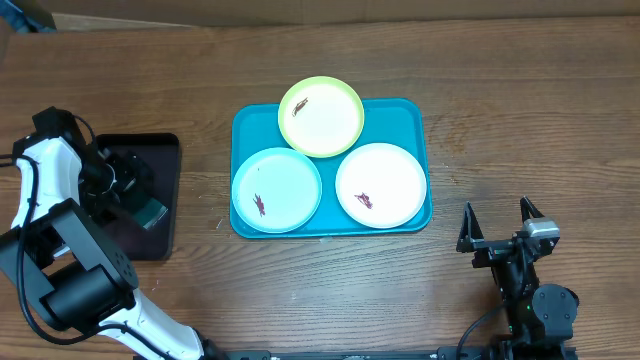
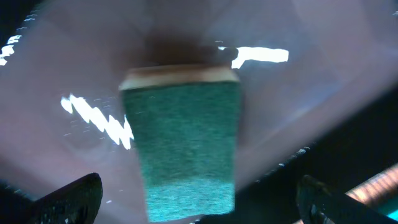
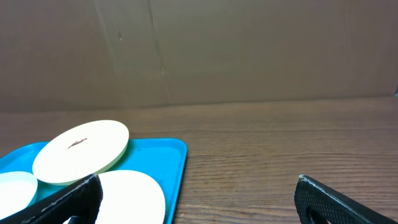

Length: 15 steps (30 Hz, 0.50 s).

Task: Clean dirty plates on tray and stack at the side
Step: 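Move the left gripper over the black tray toward the green sponge, then grasp the green sponge in the black tray with the left gripper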

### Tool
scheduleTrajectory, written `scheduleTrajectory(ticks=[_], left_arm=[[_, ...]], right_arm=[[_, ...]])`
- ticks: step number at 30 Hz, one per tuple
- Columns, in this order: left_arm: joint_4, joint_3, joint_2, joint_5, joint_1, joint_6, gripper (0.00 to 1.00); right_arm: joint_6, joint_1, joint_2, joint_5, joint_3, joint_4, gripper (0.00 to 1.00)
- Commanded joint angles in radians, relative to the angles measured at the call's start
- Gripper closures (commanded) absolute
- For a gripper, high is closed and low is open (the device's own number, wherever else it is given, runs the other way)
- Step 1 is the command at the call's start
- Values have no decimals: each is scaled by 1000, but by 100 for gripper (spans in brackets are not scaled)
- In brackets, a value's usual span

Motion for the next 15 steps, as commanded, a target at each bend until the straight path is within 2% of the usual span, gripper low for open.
scheduleTrajectory(ticks=[1,7,9,12,15], left_arm=[[3,-4,11,-42,2,-51,0],[70,-85,11,-31,2,-50,4],[96,-112,11,-31,2,-50,10],[124,-137,11,-28,2,-50,25],[138,-151,11,-31,2,-50,29]], right_arm=[[-1,-3,-11,2,-10,4,0],[0,-3,-11,2,-10,4,0],[-1,-3,-11,2,-10,4,0],[0,-3,-11,2,-10,4,0],[0,-3,-11,2,-10,4,0]])
